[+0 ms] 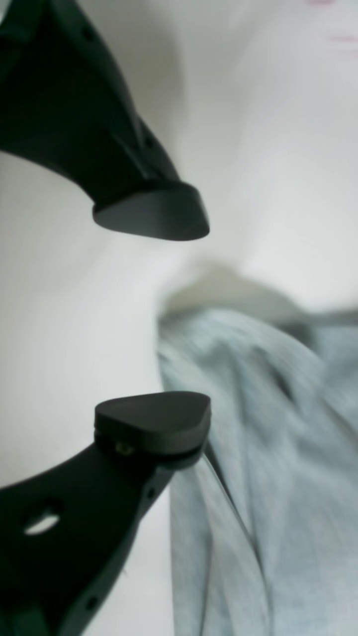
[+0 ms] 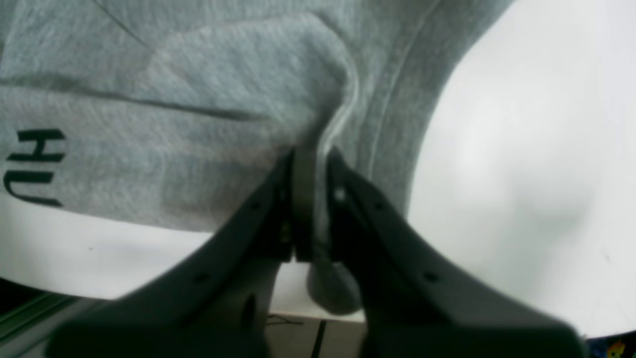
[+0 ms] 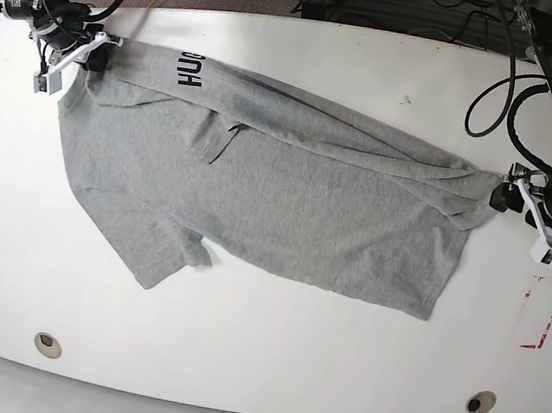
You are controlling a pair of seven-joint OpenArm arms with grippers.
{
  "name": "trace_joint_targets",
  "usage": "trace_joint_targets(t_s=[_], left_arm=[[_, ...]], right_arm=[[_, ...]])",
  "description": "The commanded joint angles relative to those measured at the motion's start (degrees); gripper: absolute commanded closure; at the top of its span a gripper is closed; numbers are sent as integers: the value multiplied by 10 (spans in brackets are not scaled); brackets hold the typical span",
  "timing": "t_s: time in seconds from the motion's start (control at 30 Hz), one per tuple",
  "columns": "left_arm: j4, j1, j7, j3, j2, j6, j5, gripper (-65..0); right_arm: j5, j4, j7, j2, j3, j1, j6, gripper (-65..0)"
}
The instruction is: Fold the T-shirt properly
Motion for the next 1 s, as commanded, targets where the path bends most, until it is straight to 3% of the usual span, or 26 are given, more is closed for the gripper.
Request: trace_joint_targets(t_s=[0.0,0.3,0.43,0.63,0.7,0.87,0.97], left_arm=[[-47,-10,-9,-16,-8,-1,-8,-447],[-81,-7,-10,-15,-7,-1,-9,-447],[-100,-9,-10,-15,13,-1,-9,-443],[-120,-10,-10,-15,16,-1,-10,-435],[-120,-10,-10,-8,16,-1,-10,-382],[-120,-11,-23,-1,16,-1,-9,-143],[-120,-11,-40,0,15,-1,-7,-111]], right_arm=[[8,10,7,7,2,3,1,-33],[8,10,7,7,2,3,1,-33],[8,10,7,7,2,3,1,-33],[8,10,7,7,2,3,1,-33],[8,10,7,7,2,3,1,-33],[8,10,7,7,2,3,1,-33],[9,10,7,7,2,3,1,-33]])
